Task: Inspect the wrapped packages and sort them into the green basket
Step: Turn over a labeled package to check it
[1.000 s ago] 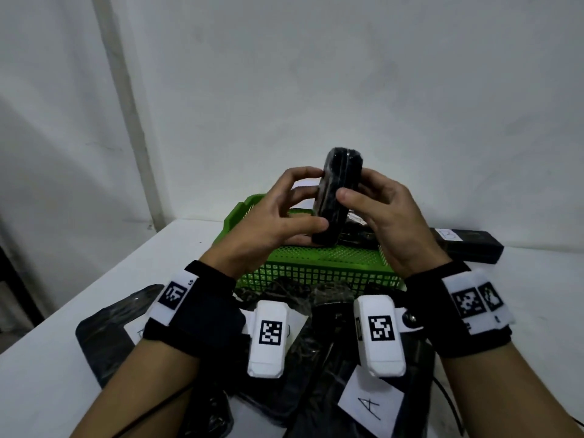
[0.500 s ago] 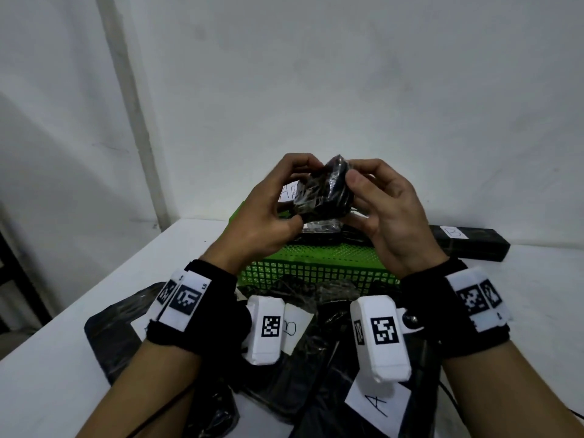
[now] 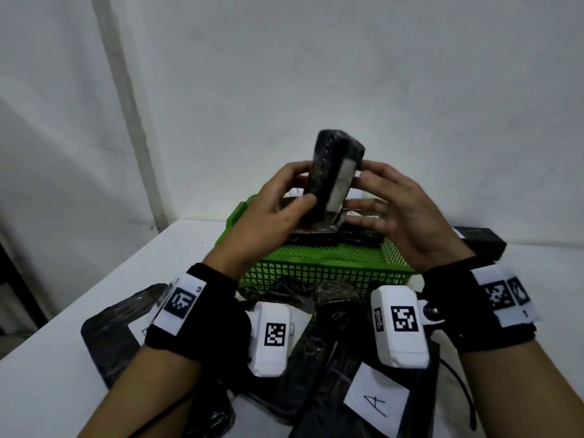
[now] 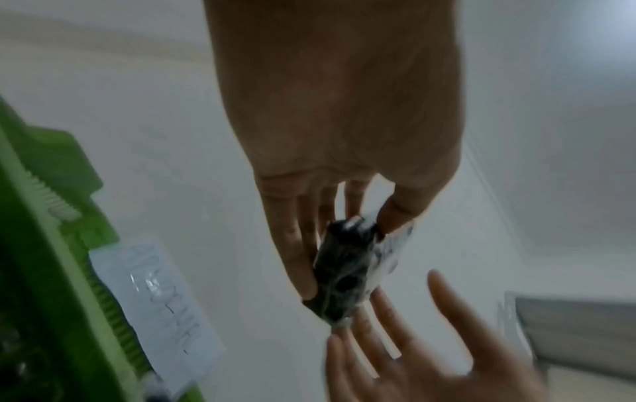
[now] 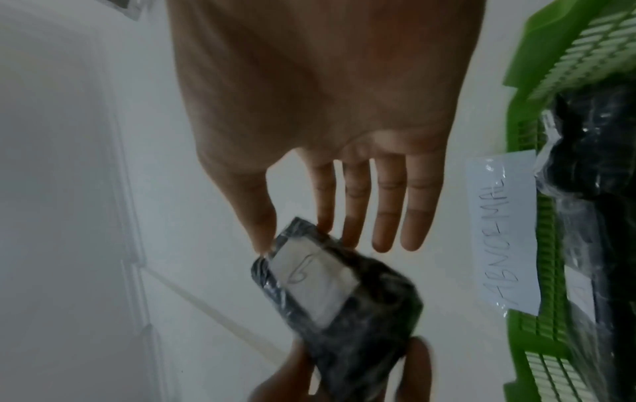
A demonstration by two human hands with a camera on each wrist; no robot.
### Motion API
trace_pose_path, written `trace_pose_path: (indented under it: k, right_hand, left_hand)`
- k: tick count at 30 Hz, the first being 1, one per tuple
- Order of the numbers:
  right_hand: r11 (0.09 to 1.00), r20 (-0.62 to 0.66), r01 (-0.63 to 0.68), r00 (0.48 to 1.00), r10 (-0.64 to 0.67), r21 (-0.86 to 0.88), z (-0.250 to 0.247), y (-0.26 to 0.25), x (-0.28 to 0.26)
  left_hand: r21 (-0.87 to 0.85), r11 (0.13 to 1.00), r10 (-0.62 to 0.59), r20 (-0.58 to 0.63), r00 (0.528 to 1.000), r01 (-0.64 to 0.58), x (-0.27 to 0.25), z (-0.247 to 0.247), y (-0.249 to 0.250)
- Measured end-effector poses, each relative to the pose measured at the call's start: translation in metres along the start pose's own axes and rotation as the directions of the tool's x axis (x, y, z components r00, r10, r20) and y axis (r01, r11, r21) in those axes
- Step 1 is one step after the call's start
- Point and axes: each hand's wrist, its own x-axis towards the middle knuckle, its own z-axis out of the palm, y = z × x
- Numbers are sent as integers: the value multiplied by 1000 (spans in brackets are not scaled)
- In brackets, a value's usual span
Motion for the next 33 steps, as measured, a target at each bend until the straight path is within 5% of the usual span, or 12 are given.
trace_pose_path:
  k: [3, 5, 9, 14, 20, 28, 30, 33]
  right_hand:
    - [996, 47, 71, 997, -68, -55, -2, -2, -2]
    - [996, 108, 75, 992, -70, -47, 2, -2, -5]
    - [997, 140, 81, 987, -81, 9, 6, -4, -6]
    - [999, 137, -19, 990, 14, 36, -4, -7, -5]
    - [999, -42, 23, 999, -22, 36, -17, -16, -7]
    - [973, -168, -62, 985, 25, -223, -104, -60, -46]
    - [962, -311, -83, 950, -2, -261, -139, -67, -54]
    - [964, -566, -155, 825, 5, -217, -198, -67, -60]
  left_hand:
    - [-369, 921, -143, -13, 990, 128, 2, 5, 10]
    - [-434, 886, -169, 25, 985, 162, 1, 6, 12]
    - [-292, 945, -129, 87, 988, 149, 0, 6, 9]
    - [-31, 998, -50, -4, 999, 50, -1, 3, 0]
    - [11, 997, -80, -48, 996, 81, 9, 26, 3]
    - [200, 980, -26, 166, 986, -8, 82, 114, 36]
    - [284, 957, -13, 254, 967, -62, 101, 147, 41]
    - [439, 888, -47, 387, 921, -140, 127, 190, 44]
